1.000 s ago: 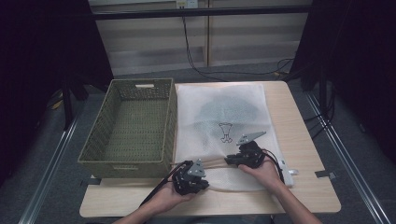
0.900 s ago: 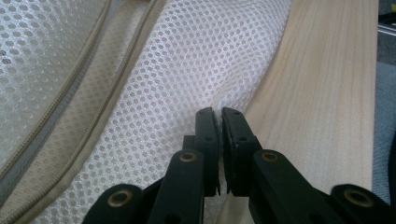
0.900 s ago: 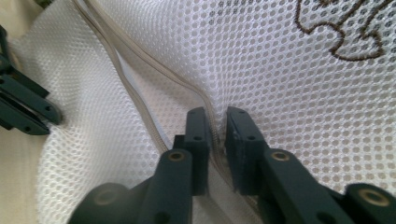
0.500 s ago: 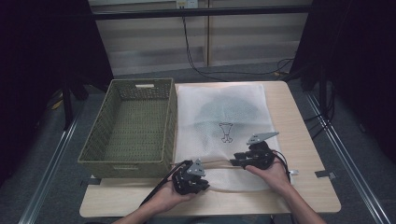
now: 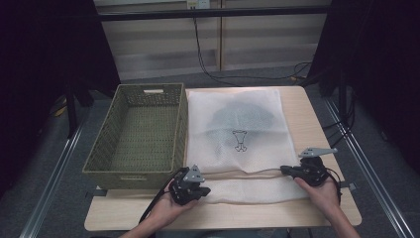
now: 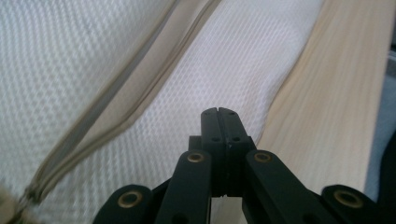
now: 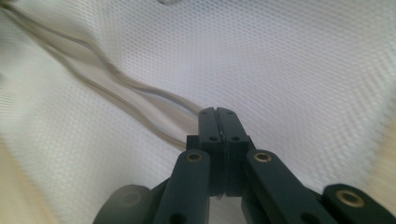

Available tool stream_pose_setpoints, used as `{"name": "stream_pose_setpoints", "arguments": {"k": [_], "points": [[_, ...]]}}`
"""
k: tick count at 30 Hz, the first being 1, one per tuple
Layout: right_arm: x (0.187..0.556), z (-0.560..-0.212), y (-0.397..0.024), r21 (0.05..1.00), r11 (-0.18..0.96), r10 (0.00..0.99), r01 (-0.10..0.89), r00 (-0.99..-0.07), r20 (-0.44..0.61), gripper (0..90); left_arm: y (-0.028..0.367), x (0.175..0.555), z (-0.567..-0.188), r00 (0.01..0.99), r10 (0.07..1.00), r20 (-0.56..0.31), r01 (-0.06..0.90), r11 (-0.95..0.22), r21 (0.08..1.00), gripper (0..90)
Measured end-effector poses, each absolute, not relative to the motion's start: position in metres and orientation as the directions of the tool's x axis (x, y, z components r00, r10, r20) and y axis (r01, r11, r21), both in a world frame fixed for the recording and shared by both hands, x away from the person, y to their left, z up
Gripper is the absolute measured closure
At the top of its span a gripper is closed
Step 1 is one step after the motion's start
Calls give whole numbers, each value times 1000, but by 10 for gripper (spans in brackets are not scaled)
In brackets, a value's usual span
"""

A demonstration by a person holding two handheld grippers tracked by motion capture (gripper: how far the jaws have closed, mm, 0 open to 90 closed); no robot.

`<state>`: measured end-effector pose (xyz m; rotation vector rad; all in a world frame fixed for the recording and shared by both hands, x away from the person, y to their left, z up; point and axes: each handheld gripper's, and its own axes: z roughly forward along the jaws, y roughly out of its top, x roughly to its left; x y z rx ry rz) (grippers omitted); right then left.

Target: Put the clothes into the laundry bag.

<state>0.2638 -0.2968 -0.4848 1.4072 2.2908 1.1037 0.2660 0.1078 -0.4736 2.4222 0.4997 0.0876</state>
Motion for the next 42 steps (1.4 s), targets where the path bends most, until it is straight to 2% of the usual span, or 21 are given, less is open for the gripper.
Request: {"name": "stream_pose_setpoints", "arguments": {"k": [1, 2, 3, 4, 5, 6, 7, 8, 9, 10, 11, 13, 15, 21, 22, 24, 27, 29, 31, 35, 42], "points": [[265, -487, -300, 700, 254, 847, 667, -503, 172, 900, 110, 267, -473, 928, 371, -46, 323, -733, 599, 900], [265, -490, -304, 693, 248, 857, 677, -488, 169, 900, 108, 265, -476, 907, 415, -76, 366, -684, 631, 900], [266, -492, -306, 679, 252, 865, 690, -475, 161, 900, 110, 268, -476, 912, 406, -52, 350, -709, 612, 900], [266, -495, -306, 661, 274, 877, 698, -464, 126, 900, 108, 267, -477, 893, 443, -83, 390, -666, 636, 900], [266, -497, -308, 668, 277, 872, 691, -473, 127, 900, 111, 271, -475, 911, 409, -48, 352, -714, 605, 900], [266, -496, -309, 662, 269, 876, 700, -463, 134, 900, 109, 271, -478, 899, 436, -49, 368, -687, 626, 900], [265, -495, -311, 657, 285, 883, 698, -458, 104, 900, 107, 270, -480, 876, 474, -89, 414, -647, 640, 900], [263, -495, -312, 656, 290, 886, 697, -454, 91, 900, 109, 273, -480, 896, 442, -50, 374, -688, 622, 895], [262, -495, -314, 655, 283, 888, 700, -449, 96, 900, 107, 271, -482, 883, 466, -62, 399, -672, 624, 889], [259, -495, -316, 657, 280, 891, 700, -444, 94, 900, 108, 274, -482, 896, 442, -43, 375, -702, 605, 888], [257, -495, -320, 659, 285, 891, 696, -446, 86, 900, 103, 271, -486, 874, 481, -71, 412, -654, 635, 886], [251, -495, -329, 659, 259, 903, 706, -420, 95, 900, 102, 272, -486, 892, 451, -33, 377, -702, 605, 891], [247, -496, -335, 662, 228, 911, 714, -396, 114, 900, 99, 271, -487, 875, 483, -34, 402, -684, 609, 900], [243, -496, -336, 670, 232, 916, 705, -391, 94, 900, 102, 269, -486, 852, 524, 5, 416, -681, 602, 900], [242, -495, -334, 662, 224, 919, 715, -382, 102, 900, 103, 269, -486, 840, 542, 5, 431, -674, 599, 900], [241, -495, -333, 657, 226, 921, 719, -378, 97, 900, 109, 272, -487, 839, 541, -54, 456, -647, 611, 900], [242, -495, -332, 668, 237, 920, 705, -384, 79, 900, 111, 270, -486, 857, 513, -53, 434, -663, 610, 892], [241, -495, -333, 684, 212, 915, 698, -387, 112, 805, 111, 268, -482, 864, 496, -83, 433, -650, 624, 837], [239, -492, -334, 709, 181, 911, 681, -387, 139, 768, 112, 265, -473, 881, 465, -91, 397, -619, 678, 799], [232, -479, -337, 773, 110, 896, 625, -398, 195, 655, 118, 259, -455, 898, 419, -131, 360, -532, 766, 667], [214, -461, -323, 823, 103, 876, 558, -444, 191, 548, 142, 242, -436, 906, 405, -127, 314, -440, 841, 419]]}}
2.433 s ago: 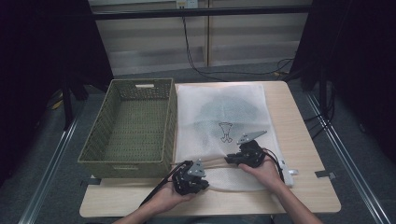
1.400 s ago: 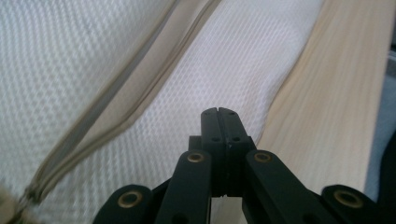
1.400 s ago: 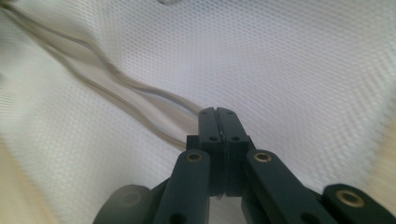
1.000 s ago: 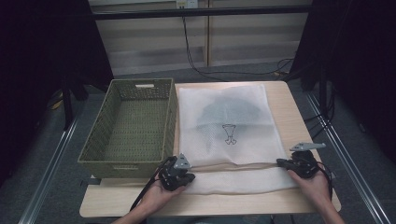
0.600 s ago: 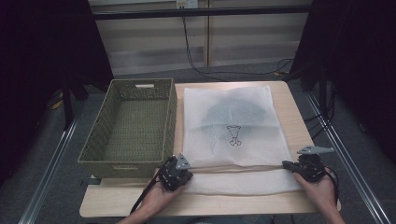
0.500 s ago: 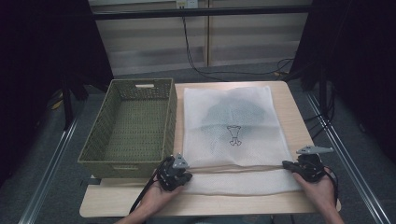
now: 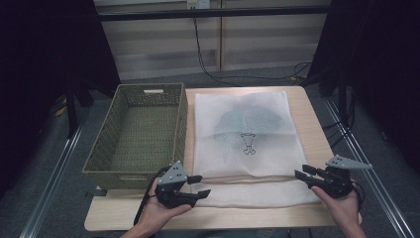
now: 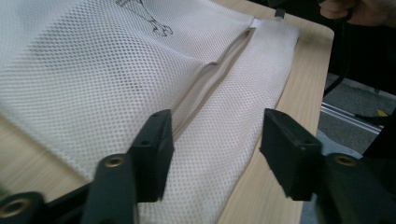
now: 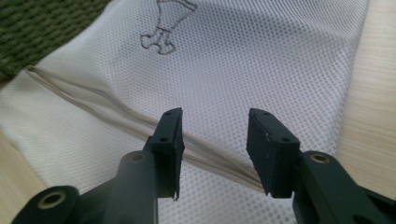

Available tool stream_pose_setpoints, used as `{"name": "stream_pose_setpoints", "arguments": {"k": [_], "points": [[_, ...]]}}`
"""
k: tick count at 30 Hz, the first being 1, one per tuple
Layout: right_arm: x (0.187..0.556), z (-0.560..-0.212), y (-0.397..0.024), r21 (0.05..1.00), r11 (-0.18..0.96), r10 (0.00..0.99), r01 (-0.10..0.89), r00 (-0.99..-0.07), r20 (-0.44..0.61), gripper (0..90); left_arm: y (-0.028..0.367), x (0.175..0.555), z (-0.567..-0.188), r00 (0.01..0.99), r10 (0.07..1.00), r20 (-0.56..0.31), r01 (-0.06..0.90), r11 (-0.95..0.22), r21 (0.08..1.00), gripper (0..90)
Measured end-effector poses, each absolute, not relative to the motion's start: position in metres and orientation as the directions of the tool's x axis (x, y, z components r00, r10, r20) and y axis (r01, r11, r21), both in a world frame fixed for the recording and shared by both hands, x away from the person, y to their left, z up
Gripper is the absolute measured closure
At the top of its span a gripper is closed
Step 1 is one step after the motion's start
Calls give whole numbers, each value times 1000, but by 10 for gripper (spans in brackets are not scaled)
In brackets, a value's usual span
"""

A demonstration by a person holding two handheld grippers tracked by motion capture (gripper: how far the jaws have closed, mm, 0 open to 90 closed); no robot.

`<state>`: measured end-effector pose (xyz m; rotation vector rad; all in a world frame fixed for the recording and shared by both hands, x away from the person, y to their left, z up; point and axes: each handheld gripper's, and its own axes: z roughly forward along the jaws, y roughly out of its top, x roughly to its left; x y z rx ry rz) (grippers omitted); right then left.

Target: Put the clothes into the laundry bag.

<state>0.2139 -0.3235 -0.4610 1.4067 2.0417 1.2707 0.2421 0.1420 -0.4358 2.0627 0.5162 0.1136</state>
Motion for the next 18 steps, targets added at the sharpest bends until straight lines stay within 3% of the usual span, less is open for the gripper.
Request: {"name": "stream_pose_setpoints", "arguments": {"k": [7, 11, 18], "points": [[189, -449, -310, 845, 86, 877, 527, -443, 187, 476, 180, 228, -428, 864, 493, -105, 327, -390, 861, 239], [177, -443, -301, 848, 83, 882, 523, -435, 182, 446, 199, 218, -420, 860, 502, -90, 308, -371, 876, 289], [163, -443, -294, 867, 51, 876, 496, -438, 199, 423, 228, 196, -416, 831, 551, -77, 273, -283, 919, 258]]}}
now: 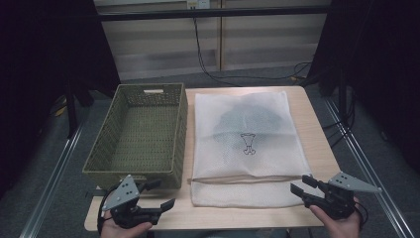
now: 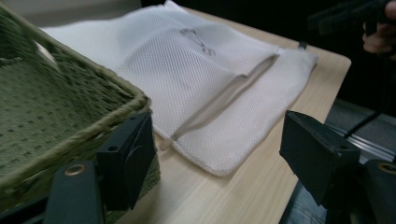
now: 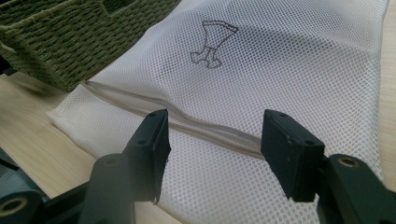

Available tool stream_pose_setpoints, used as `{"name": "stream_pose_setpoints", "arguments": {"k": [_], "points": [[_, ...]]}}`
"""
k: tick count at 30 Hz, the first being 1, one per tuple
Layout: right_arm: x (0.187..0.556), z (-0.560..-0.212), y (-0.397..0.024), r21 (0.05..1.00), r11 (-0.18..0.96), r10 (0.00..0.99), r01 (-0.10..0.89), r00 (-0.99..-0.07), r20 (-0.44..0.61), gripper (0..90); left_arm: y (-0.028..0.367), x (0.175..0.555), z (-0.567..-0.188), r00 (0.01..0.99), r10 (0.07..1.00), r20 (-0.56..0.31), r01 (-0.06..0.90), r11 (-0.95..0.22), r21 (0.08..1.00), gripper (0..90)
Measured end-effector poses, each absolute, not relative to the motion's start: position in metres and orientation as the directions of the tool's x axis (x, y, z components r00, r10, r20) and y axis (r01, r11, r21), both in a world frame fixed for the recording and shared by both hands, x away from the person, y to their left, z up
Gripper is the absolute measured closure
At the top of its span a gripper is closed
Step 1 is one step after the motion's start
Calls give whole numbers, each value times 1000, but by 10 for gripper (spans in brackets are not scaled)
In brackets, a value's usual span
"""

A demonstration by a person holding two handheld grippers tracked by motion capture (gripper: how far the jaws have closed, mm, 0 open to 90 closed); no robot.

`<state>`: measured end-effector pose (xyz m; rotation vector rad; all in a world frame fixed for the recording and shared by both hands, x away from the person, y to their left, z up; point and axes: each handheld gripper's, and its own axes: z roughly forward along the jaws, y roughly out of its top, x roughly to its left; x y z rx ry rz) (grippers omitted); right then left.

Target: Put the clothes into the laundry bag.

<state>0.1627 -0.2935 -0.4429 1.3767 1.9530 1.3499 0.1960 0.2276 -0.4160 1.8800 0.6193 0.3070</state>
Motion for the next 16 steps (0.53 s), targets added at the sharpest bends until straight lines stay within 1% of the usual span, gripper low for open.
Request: {"name": "stream_pose_setpoints", "arguments": {"k": [2, 3, 6, 7, 8, 12, 16], "points": [[162, -443, -296, 873, 41, 882, 487, -428, 197, 423, 232, 195, -415, 817, 575, -47, 252, -283, 925, 240], [162, -444, -298, 873, 36, 883, 486, -425, 200, 423, 233, 195, -417, 812, 582, -50, 255, -276, 927, 222], [161, -446, -301, 876, 52, 894, 480, -413, 174, 421, 241, 199, -420, 809, 583, -77, 272, -255, 928, 208], [161, -448, -302, 873, 49, 892, 485, -414, 180, 421, 245, 201, -420, 811, 582, -65, 255, -251, 934, 204], [161, -450, -304, 870, 46, 892, 490, -412, 185, 417, 248, 202, -419, 799, 600, -38, 248, -271, 930, 195], [164, -453, -307, 865, 45, 897, 499, -402, 185, 401, 251, 208, -421, 790, 610, -57, 266, -258, 929, 171], [166, -454, -304, 867, 71, 894, 494, -417, 165, 368, 249, 208, -422, 785, 618, -46, 267, -271, 925, 156]]}}
